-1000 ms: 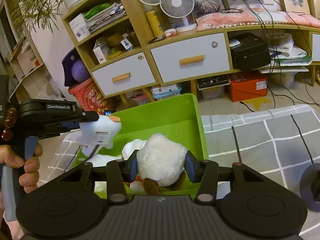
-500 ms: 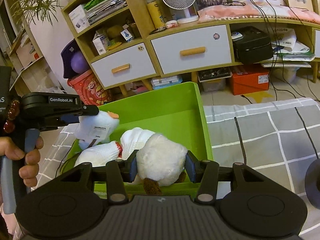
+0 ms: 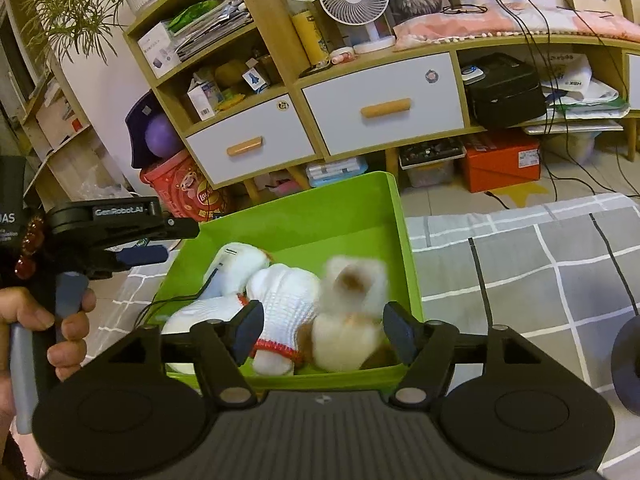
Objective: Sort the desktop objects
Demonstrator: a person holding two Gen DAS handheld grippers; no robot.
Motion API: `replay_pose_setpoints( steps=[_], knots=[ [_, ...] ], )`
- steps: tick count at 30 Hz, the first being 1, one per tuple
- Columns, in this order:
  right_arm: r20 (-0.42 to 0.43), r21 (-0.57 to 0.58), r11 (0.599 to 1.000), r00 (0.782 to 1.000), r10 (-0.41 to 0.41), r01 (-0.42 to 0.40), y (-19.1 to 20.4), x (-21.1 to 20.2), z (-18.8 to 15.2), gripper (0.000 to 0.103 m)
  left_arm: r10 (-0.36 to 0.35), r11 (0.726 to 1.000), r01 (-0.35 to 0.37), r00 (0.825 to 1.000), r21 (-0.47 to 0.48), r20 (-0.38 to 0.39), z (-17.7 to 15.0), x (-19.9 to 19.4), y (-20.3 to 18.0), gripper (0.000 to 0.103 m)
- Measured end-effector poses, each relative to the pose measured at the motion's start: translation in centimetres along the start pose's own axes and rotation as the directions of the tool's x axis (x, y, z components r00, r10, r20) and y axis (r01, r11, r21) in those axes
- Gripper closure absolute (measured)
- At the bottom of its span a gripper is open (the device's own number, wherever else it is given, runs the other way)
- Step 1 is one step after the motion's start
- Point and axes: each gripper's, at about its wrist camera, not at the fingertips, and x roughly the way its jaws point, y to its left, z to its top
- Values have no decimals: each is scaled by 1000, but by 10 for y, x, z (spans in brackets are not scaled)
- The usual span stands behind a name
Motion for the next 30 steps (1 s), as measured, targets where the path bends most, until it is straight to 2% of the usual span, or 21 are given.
replay_pose_setpoints(
  steps=[4, 6, 14, 25, 30],
  knots=[
    [2, 10, 1000, 1000, 5, -5, -1, -4, 1, 36, -4, 1000, 4, 1000, 5, 5, 1, -8, 3, 21],
    [3, 9, 1000, 1000, 10, -10, -1, -5, 0, 35, -4, 1000, 4, 1000, 12, 6, 0, -12, 4, 12],
    [-7, -7, 999, 999, 37, -37, 3, -9, -4, 35, 0, 997, 3, 1000, 83, -26, -8, -30, 12, 7],
    [-13, -22, 998, 998, 59, -59, 8, -16, -12, 34, -31, 994, 42, 995, 105, -97, -32, -42, 38, 9],
    [-22, -31, 998, 998, 59, -60, 11, -14, -16, 34, -56, 993, 69, 991, 99, -125, -44, -44, 44, 22]
  ],
)
